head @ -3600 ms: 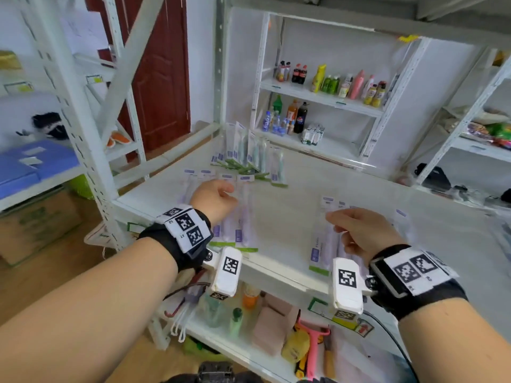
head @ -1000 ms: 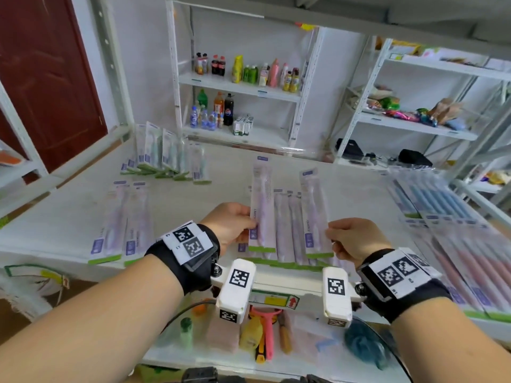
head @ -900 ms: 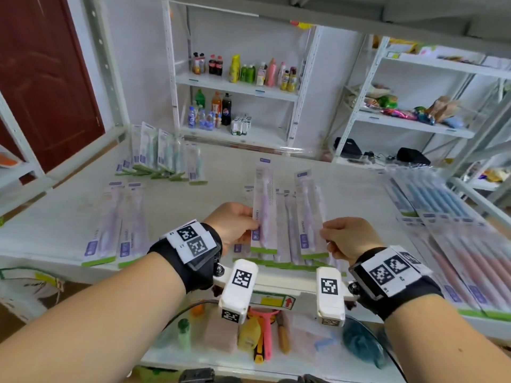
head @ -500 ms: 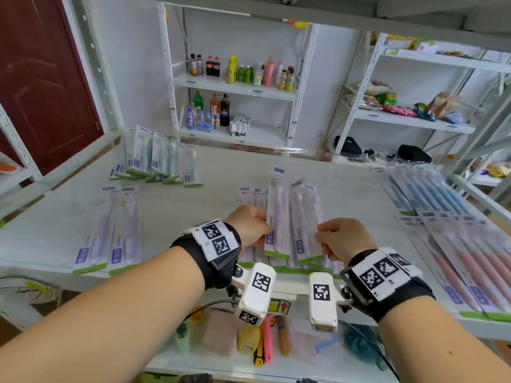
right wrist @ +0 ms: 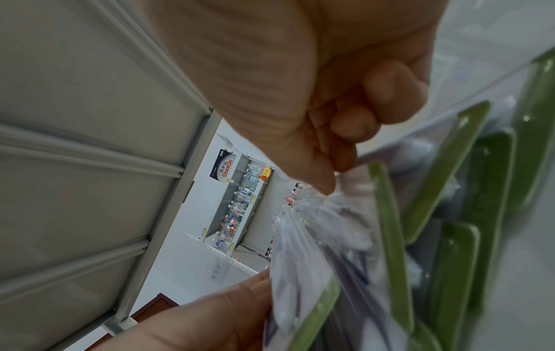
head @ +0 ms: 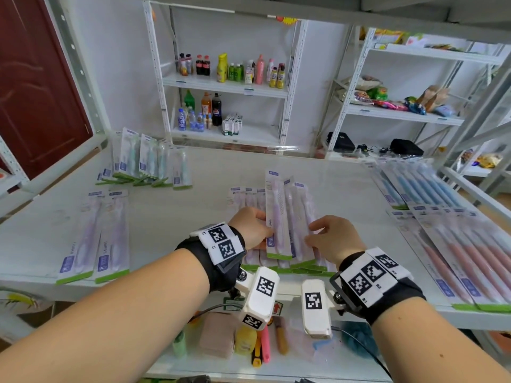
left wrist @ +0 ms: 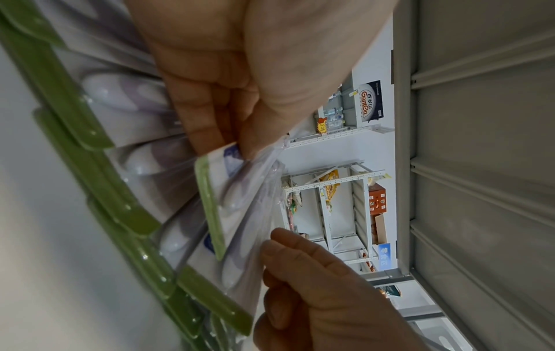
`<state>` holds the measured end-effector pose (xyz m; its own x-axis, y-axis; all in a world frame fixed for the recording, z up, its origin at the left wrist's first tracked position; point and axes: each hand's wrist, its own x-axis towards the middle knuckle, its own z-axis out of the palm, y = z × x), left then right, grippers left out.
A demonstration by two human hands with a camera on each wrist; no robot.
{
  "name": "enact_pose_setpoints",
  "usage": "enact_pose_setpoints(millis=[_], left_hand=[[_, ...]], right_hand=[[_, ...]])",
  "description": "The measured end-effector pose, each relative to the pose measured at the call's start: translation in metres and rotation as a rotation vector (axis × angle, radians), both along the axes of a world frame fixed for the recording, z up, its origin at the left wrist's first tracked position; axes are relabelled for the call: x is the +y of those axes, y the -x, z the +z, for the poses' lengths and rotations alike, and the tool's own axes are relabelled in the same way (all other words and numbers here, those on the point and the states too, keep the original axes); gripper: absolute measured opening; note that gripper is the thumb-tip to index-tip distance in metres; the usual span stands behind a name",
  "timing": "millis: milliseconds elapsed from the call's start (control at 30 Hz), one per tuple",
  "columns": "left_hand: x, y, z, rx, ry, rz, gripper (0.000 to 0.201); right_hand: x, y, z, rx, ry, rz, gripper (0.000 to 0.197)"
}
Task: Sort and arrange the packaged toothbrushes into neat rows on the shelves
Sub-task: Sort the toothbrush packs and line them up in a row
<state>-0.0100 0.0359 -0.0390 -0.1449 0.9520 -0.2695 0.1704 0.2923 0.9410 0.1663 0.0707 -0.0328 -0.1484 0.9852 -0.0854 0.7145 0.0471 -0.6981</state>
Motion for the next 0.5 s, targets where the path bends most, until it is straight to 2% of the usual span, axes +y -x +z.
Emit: enact_pose_setpoints(millis=[233,467,500], left_hand=[[-0.0017,-0.0048,0.0000,-0.001,0.011,-0.023,0.025],[-0.0025,-0.0070,0.0041,0.054,0.017,-0.060,0.024],[-0.0022,-0.0072,0.0047,0.065,0.018,-0.060,0.031]], right_hand=[[-0.0035,0.0016,-0.0018,-0.035,-0.047,0.001,0.042],[-0.0056,0.0024,-0.0010,-0.012,-0.029,0.032,0.045],[-0.0059,0.0025,-0.0008,-0.008,-0.029,0.029,0.045]])
